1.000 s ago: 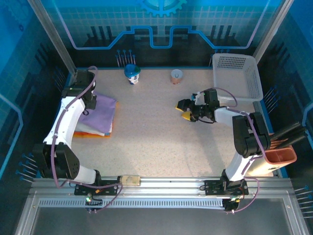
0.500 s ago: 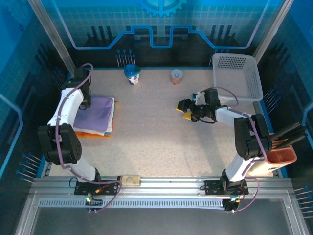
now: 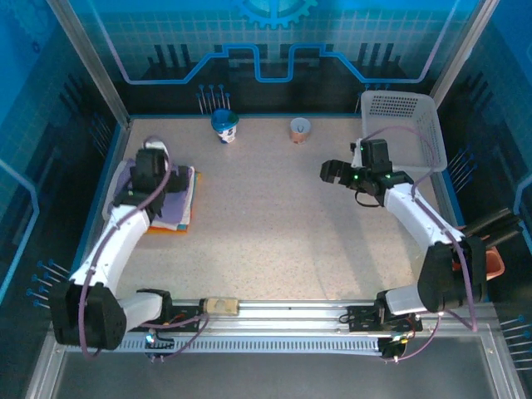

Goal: Fold and stack the t-shirts

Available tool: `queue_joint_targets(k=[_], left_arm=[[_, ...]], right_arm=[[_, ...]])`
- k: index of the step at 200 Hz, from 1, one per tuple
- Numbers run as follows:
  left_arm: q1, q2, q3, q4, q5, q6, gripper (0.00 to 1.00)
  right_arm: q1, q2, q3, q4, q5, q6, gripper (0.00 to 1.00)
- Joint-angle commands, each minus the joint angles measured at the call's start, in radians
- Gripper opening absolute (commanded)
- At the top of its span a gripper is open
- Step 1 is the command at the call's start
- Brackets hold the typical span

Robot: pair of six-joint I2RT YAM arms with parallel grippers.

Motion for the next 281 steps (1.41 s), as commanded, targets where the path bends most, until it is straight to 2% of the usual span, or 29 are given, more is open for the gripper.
queue_joint_targets(k=[1,21,45,78,96,122,133,147,169,190,207,219,236,245,281], left_arm=[[-0.046,-0.022,-0.178,0.419,0.061,0.081,0.99],[-0.054,0.016,-0.277,0.552,0.016,0.062,0.99],[-0.054,0.060,-0.411,0.785,0.031,0.031,0.99],[-0.054,0.151,-0.464,0.940,0.071,0.037,0.99],[-0.054,0.190,-0.494,1.037,0.088,0.041,0.99],[-0.054,0.203,-0.490,1.054,0.086,0.034,0.99],[-0.054,0.201,-0.495,1.059,0.086,0.030,0.99],[-0.054,0.206,-0.534,1.145,0.112,0.019,0.99],[-0.053,0.285,-0.585,1.327,0.131,0.015,0.99],[-0.051,0.367,-0.576,1.389,0.094,0.004,0.99],[-0.053,0.438,-0.549,1.432,0.084,0.024,0.99],[-0.047,0.405,-0.504,1.284,0.083,-0.008,0.99],[0.004,0.401,-0.452,1.179,0.066,-0.080,0.99],[0.029,0.399,-0.467,1.202,0.084,-0.106,0.99],[0.030,0.400,-0.468,1.207,0.084,-0.104,0.99]], right_arm=[[0.010,-0.062,-0.098,0.045,0.389,-0.088,1.00],[0.011,-0.128,-0.258,0.292,0.449,-0.211,1.00],[0.016,-0.165,-0.433,0.590,0.468,-0.323,1.00],[0.016,-0.149,-0.504,0.717,0.419,-0.372,1.00],[0.016,-0.121,-0.569,0.862,0.387,-0.396,1.00],[0.008,-0.027,-0.605,1.019,0.369,-0.432,1.00],[0.001,-0.010,-0.593,1.018,0.346,-0.444,1.00],[-0.003,0.015,-0.598,1.078,0.331,-0.479,1.00],[-0.054,0.078,-0.640,1.218,0.269,-0.452,1.00],[-0.104,0.168,-0.677,1.372,0.205,-0.416,1.00],[-0.106,0.154,-0.636,1.264,0.205,-0.412,1.00],[-0.094,0.160,-0.638,1.281,0.230,-0.418,1.00],[-0.092,0.162,-0.640,1.291,0.233,-0.422,1.00],[-0.091,0.160,-0.639,1.281,0.233,-0.420,1.00],[-0.090,0.161,-0.637,1.282,0.235,-0.425,1.00]])
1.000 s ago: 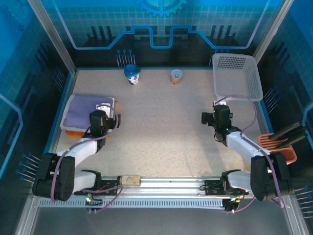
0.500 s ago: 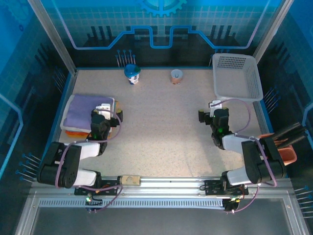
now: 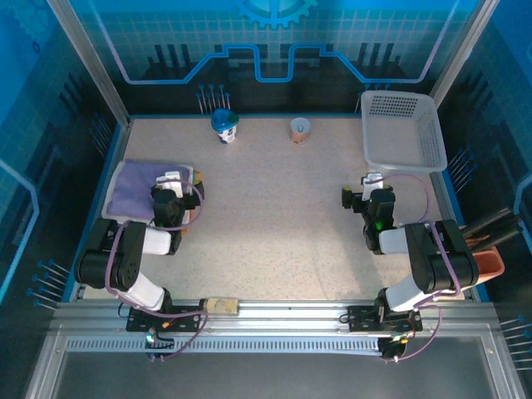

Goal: Fold and stack the t-shirts

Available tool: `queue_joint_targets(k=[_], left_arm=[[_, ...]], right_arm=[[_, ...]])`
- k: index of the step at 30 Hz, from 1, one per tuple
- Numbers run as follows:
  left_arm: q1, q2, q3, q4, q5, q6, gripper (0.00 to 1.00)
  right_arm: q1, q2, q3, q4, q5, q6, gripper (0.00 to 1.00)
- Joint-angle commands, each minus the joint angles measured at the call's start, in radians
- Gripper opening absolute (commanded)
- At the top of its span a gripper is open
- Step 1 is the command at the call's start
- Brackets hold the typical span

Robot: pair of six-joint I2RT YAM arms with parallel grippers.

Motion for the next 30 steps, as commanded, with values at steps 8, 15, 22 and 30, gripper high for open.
queue_joint_targets(k=[8,15,22,30], left_arm=[[0.006,-0.006,0.009,-0.033,0.000,-0.036,0.99],[0.006,-0.006,0.009,-0.033,0.000,-0.035,0.99],[0.006,-0.006,0.009,-0.034,0.000,-0.034,0.99],[0.006,-0.006,0.009,-0.034,0.000,-0.035,0.99]], right_arm=[[0.005,0.003,0.016,0.051,-0.004,0.003,1.00],[0.007,0.003,0.020,0.044,-0.015,-0.006,1.00],[0.011,0.004,0.022,0.043,-0.016,-0.008,1.00],[0.023,0.006,0.024,0.043,0.008,-0.013,1.00]])
